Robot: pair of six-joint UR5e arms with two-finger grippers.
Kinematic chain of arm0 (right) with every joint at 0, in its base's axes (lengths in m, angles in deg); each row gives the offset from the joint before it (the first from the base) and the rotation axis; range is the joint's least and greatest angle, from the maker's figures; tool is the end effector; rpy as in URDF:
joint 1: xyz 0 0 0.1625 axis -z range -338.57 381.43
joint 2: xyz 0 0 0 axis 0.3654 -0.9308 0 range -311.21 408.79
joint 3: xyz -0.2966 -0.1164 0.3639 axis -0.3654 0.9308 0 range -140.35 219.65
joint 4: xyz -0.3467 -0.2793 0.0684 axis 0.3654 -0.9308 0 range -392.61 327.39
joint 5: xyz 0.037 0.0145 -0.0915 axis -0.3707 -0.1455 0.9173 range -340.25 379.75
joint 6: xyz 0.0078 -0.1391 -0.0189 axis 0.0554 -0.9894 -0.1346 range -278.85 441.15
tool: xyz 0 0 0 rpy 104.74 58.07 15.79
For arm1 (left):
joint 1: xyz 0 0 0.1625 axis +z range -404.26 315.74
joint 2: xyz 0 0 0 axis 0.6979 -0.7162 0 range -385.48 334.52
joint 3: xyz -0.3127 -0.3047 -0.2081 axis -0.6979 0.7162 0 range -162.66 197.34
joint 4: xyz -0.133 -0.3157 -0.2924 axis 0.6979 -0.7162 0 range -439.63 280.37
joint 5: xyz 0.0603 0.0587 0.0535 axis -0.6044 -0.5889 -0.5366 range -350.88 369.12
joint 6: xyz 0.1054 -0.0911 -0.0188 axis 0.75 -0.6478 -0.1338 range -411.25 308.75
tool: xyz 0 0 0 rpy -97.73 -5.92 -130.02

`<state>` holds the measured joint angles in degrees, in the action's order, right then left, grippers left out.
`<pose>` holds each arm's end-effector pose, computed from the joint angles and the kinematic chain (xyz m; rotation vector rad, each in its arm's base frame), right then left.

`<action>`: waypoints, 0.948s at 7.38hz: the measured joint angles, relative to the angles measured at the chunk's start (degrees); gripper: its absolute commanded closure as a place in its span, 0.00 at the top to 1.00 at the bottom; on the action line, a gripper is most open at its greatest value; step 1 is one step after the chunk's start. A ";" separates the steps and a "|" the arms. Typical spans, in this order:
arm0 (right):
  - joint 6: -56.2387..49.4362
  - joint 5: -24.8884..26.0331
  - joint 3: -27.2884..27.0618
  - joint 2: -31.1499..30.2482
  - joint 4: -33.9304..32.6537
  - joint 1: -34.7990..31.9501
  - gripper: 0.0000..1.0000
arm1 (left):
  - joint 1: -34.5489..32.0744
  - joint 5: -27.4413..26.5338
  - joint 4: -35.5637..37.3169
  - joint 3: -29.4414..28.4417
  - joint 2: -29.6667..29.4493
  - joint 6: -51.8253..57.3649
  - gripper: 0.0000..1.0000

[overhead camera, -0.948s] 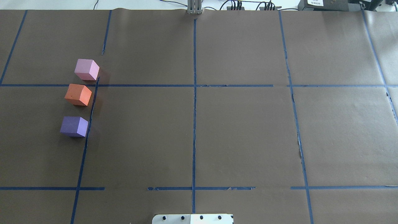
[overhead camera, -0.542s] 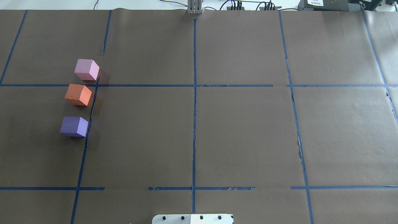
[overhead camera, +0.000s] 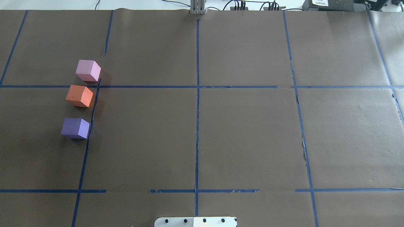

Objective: Arrange blocks in a line

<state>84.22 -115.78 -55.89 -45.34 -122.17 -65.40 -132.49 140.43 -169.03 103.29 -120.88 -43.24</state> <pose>0.0054 -0.4992 0.7296 -0.0127 -0.7951 -0.0144 -0.0227 -0.5776 0.7381 0.0518 0.7202 0.1678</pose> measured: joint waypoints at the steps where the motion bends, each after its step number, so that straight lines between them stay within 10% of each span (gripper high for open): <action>1: 0.00 0.00 0.00 0.00 0.00 0.00 1.00 | 0.00 0.19 0.23 0.05 0.02 -0.01 1.00; 7: 0.00 0.00 0.02 -0.04 -0.03 0.03 1.00 | -0.16 1.75 1.49 0.17 0.12 -0.51 1.00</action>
<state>84.22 -115.78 -55.86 -45.38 -122.19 -65.37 -132.65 142.18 -167.54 103.46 -120.75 -43.75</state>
